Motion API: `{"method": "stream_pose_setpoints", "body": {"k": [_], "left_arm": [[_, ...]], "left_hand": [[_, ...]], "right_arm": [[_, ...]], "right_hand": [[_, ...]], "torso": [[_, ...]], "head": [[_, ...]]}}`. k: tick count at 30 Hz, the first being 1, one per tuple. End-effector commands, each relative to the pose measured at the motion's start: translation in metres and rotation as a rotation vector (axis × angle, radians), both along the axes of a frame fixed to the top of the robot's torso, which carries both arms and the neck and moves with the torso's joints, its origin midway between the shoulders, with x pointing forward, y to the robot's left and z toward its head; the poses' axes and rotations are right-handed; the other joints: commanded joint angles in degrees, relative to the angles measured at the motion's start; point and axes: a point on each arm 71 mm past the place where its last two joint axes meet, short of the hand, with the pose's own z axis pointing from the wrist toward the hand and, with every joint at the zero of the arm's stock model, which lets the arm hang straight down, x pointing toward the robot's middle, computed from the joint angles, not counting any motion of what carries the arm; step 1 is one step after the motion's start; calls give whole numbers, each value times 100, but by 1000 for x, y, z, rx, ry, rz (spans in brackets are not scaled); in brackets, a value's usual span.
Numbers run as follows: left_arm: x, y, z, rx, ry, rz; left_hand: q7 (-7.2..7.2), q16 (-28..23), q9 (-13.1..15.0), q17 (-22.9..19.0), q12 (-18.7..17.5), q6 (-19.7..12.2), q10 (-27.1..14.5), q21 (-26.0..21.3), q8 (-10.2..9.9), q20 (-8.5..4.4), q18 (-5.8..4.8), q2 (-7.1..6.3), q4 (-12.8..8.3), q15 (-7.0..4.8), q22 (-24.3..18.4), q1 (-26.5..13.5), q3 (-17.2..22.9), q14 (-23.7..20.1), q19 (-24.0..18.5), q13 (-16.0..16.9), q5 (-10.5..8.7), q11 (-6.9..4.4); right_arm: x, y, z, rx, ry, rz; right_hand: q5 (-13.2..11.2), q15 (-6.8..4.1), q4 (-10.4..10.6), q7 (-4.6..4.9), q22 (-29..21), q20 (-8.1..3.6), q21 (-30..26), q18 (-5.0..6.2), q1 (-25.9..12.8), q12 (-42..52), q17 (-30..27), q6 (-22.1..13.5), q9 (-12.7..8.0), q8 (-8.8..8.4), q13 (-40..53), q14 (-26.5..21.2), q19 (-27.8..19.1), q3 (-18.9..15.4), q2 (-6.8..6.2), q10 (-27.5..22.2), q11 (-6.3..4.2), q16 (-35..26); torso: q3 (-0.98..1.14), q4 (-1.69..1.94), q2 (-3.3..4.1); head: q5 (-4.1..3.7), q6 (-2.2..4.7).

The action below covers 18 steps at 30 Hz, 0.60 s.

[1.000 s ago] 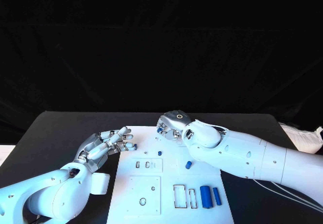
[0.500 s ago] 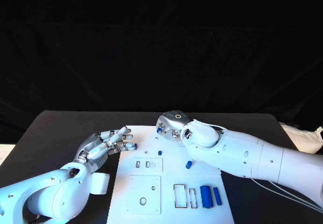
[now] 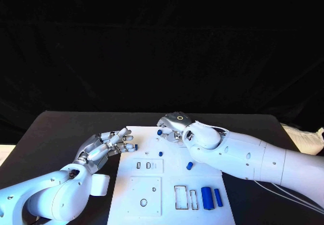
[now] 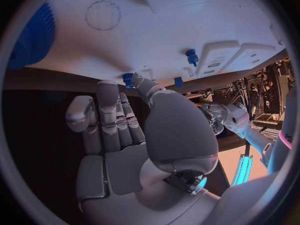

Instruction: Assemble the parts on the task board

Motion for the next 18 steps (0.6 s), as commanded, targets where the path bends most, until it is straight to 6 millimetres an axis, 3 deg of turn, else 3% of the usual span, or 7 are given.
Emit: {"method": "stream_pose_setpoints", "body": {"k": [1, 4, 8, 11, 14, 15, 18], "left_arm": [[0, -1, 1, -12, -4, -18], [0, 0, 1, -12, -4, -15], [-1, 1, 1, -13, -2, -15], [-1, 2, 1, -14, -1, -15], [-1, 2, 1, -14, -1, -14], [-1, 2, 1, -14, -1, -14], [-1, 3, 1, -14, -1, -14]], "left_hand": [[45, -40, -7, 16, -44, 3, -15, 32, -46, 22, 5, 0, -28, 12, 9, 58, 1, -16, 27, -9, -19, 28], [45, -40, -7, 16, -44, 3, -15, 32, -46, 22, 5, 0, -29, 12, 9, 58, 1, -16, 27, -9, -19, 28], [45, -40, -7, 16, -44, 3, -15, 32, -46, 22, 5, 0, -29, 12, 9, 58, 1, -16, 27, -9, -19, 28], [45, -40, -7, 16, -44, 3, -15, 32, -46, 22, 5, 0, -29, 12, 9, 58, 1, -16, 27, -9, -19, 28], [45, -43, -7, 19, -49, 0, -18, 32, -50, 23, 5, 0, -32, 14, 9, 60, 2, -16, 26, -9, -18, 29], [45, -43, -7, 19, -49, 0, -18, 32, -50, 23, 5, 0, -32, 14, 9, 60, 2, -16, 26, -9, -18, 29], [45, -43, -7, 19, -49, 0, -18, 32, -50, 23, 5, 0, -32, 14, 9, 60, 2, -16, 26, -9, -18, 29]], "right_arm": [[-5, -4, 5, 37, -32, 3], [-12, -15, 10, 57, -22, -3], [-20, -43, 17, 102, 44, -59], [-24, -66, 18, 123, 130, -133], [-26, -85, 16, 121, 209, -199], [-26, -89, 16, 117, 225, -212], [-27, -100, 14, 103, 262, -249]], "right_hand": [[-12, -28, 36, -17, 18, 4, -10, 66, 78, 54, -2, 46, 18, 20, 14, -15, 8, -21, -9, 69, -18, -7], [2, -60, 92, -54, 126, -11, 40, 45, 133, 122, 71, 183, 42, 49, 22, 34, 107, -4, 20, 256, -56, 53], [23, -164, 219, -121, 740, -84, 355, -77, 142, 402, 669, 380, 66, 67, 120, 229, 547, 78, 23, 978, -204, 516], [143, -259, 380, -181, 1172, -164, 580, -165, -53, 712, 1176, 376, 53, 28, 308, 356, 845, -54, -157, 1661, -329, 901], [555, -367, 622, -276, 1825, -281, 902, -300, -290, 1100, 2144, 227, 16, -8, 668, 509, 1283, -453, -409, 2228, -447, 1572], [715, -421, 764, -323, 2001, -346, 999, -335, -118, 1366, 2490, 136, 17, 41, 1082, 530, 1398, -939, -355, 2187, -534, 1855], [647, -394, 1076, -298, 2246, -338, 1108, -387, -3, 1862, 3068, 33, 16, 13, 1715, 548, 1540, -1557, -318, 2218, -474, 2225]], "torso": [[4, -8, 2], [1, -19, 2], [0, -55, -8], [-4, -72, -14], [-5, -93, -20], [0, -99, -20], [8, -99, -21]], "head": [[4, 11], [-3, 10], [-20, 28], [-27, 26], [-29, 32], [-30, 36], [-31, 27]]}}
